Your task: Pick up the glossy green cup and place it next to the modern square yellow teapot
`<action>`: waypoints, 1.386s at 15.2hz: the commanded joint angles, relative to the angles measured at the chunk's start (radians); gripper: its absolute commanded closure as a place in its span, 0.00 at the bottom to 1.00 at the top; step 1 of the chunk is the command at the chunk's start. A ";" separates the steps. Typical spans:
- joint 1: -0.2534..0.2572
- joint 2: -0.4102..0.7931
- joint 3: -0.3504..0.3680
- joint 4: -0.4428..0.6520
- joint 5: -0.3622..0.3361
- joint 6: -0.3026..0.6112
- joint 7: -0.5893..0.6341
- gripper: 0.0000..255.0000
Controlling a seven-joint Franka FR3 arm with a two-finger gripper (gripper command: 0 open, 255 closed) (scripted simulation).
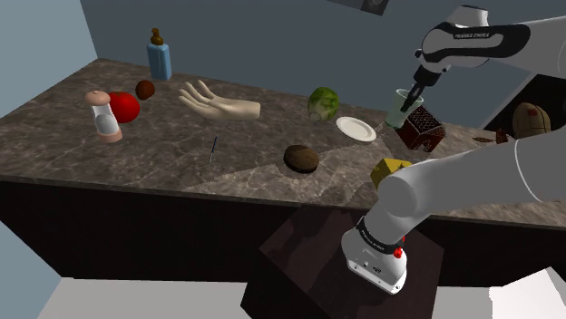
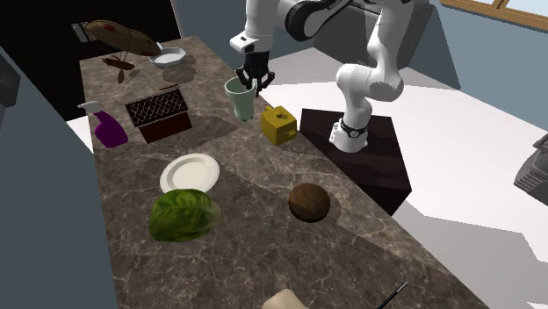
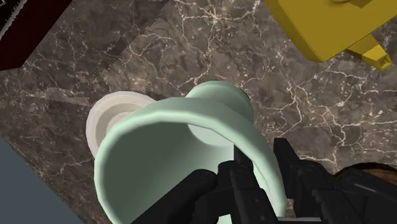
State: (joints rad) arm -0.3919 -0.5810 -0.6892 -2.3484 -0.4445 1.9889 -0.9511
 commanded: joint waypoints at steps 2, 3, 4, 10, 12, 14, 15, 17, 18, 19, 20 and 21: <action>-0.033 -0.028 -0.047 0.000 -0.029 -0.008 -0.067 1.00; -0.043 -0.036 -0.063 0.003 -0.038 -0.011 -0.089 1.00; -0.052 -0.042 -0.080 0.007 -0.046 -0.014 -0.112 1.00; -0.091 -0.058 -0.193 0.057 -0.086 -0.029 -0.255 1.00; -0.096 -0.056 -0.236 0.082 -0.096 -0.032 -0.305 1.00; -0.096 -0.054 -0.264 0.100 -0.100 -0.034 -0.335 1.00; -0.096 -0.052 -0.271 0.089 -0.104 -0.021 -0.334 1.00; -0.094 -0.048 -0.285 0.068 -0.111 0.005 -0.332 1.00; -0.094 -0.046 -0.292 0.058 -0.115 0.019 -0.330 1.00; -0.093 -0.043 -0.300 0.048 -0.119 0.032 -0.329 1.00; -0.091 -0.040 -0.308 0.038 -0.122 0.046 -0.328 1.00; -0.090 -0.037 -0.316 0.029 -0.125 0.059 -0.327 1.00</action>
State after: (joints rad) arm -0.4826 -0.6210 -0.9959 -2.3071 -0.5652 2.0313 -1.2797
